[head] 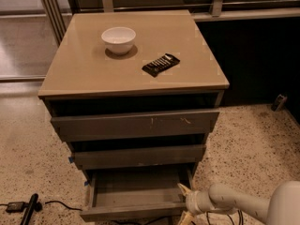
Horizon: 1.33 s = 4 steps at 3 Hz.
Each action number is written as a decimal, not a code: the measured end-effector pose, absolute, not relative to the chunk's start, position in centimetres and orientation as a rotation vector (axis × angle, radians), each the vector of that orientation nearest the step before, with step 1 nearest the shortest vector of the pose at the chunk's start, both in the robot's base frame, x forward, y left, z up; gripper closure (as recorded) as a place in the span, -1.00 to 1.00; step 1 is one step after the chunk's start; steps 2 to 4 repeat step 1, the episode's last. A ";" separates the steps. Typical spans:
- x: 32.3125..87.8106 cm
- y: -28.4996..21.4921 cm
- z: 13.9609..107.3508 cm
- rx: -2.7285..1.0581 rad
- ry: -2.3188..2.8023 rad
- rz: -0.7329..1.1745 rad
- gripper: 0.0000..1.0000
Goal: Open bottom drawer
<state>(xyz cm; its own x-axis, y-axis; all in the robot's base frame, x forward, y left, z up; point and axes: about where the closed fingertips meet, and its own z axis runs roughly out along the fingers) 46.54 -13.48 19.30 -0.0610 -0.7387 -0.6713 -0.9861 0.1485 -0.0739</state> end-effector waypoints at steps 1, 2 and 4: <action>46.5 -13.5 19.3 -1.644 1.856 0.556 -1.00; 46.5 -13.5 19.3 -1.644 1.856 0.556 -1.00; 46.5 -13.5 19.3 -1.644 1.856 0.556 -1.00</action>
Offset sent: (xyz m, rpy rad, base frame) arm 0.0000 0.0000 0.0000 0.0000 0.0000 0.0000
